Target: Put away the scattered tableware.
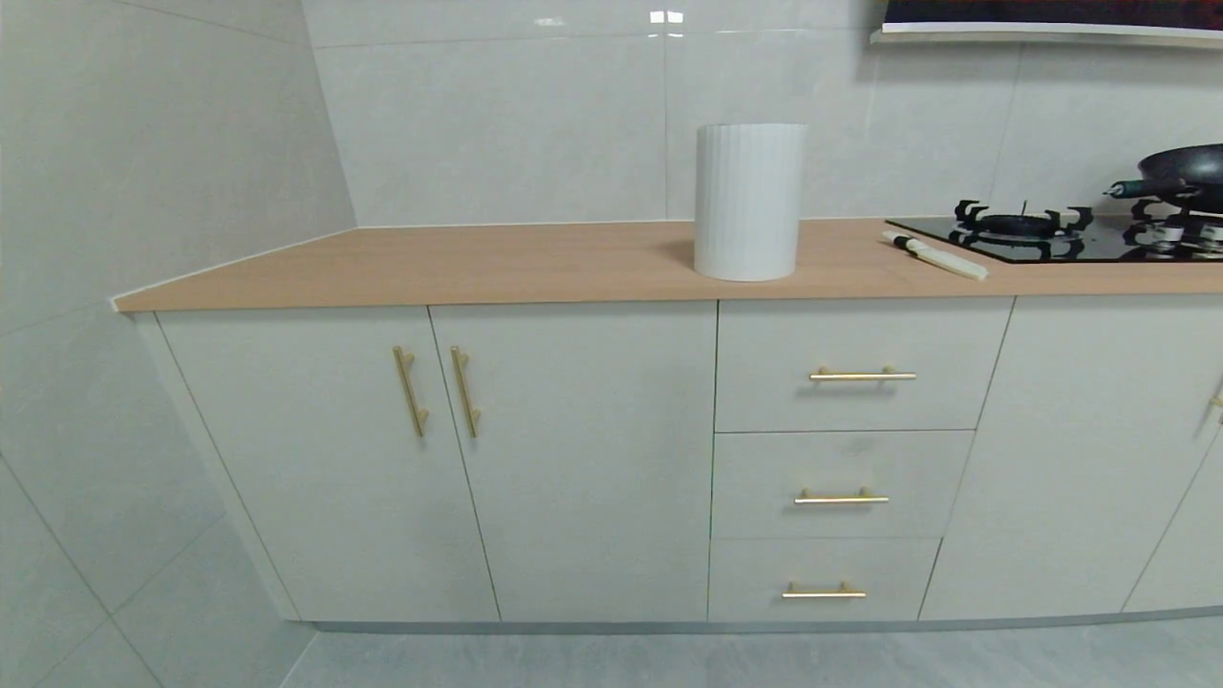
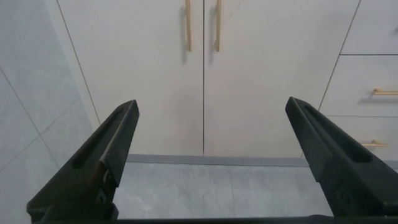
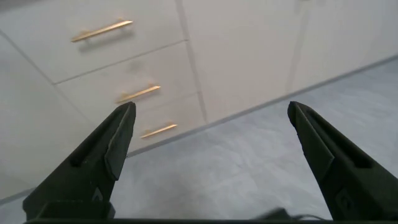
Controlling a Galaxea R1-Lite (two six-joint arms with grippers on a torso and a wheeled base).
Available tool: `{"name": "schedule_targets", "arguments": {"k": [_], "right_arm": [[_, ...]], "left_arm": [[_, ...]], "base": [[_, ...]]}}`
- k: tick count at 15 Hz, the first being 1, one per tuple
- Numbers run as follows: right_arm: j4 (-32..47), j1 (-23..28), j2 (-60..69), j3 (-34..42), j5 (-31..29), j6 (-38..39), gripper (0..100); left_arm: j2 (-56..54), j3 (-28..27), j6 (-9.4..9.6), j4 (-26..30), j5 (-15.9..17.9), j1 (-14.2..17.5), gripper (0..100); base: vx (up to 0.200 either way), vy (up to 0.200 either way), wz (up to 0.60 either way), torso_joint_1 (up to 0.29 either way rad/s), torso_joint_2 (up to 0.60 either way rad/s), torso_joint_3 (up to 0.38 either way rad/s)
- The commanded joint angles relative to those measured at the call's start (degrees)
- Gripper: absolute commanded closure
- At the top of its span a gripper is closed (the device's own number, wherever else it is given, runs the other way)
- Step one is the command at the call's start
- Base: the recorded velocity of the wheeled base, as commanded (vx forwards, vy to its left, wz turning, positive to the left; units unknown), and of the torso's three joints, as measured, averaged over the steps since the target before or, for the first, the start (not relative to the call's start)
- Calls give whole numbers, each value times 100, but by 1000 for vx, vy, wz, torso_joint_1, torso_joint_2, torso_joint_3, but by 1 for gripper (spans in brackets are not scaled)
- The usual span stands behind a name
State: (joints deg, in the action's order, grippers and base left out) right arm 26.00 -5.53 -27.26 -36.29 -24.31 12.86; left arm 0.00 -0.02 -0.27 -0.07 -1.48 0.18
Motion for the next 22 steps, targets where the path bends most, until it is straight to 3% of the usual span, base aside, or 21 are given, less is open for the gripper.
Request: {"name": "schedule_targets", "arguments": {"k": [1,5,10,12,13,14,15,19,22], "right_arm": [[740,79,1601,131,-65,-64,0],[775,351,2374,1054,-285,6,0],[599,536,2726,1344,-100,-126,0],[-157,536,2726,1889,304,-161,0],[-1607,536,2726,2821,875,-284,0],[-2732,536,2726,3524,1068,-601,0],[-3057,536,2726,3629,1315,-811,0],[-2574,536,2726,3620,2132,-1409,0],[-2600,536,2726,3629,2150,-1409,0]], "left_arm": [[0,2,0,-1,-2,-1,0],[0,2,0,-1,-2,-1,0],[0,2,0,-1,-2,-1,0],[0,2,0,7,-2,-1,0],[0,2,0,-1,-2,-1,0],[0,2,0,-1,-2,-1,0],[0,2,0,-1,-2,-1,0],[0,2,0,-1,-2,-1,0],[0,2,0,-1,-2,-1,0]], "base": [[0,0,0,0,0,0],[0,0,0,0,0,0],[0,0,0,0,0,0],[0,0,0,0,0,0],[0,0,0,0,0,0],[0,0,0,0,0,0],[0,0,0,0,0,0],[0,0,0,0,0,0],[0,0,0,0,0,0]]}}
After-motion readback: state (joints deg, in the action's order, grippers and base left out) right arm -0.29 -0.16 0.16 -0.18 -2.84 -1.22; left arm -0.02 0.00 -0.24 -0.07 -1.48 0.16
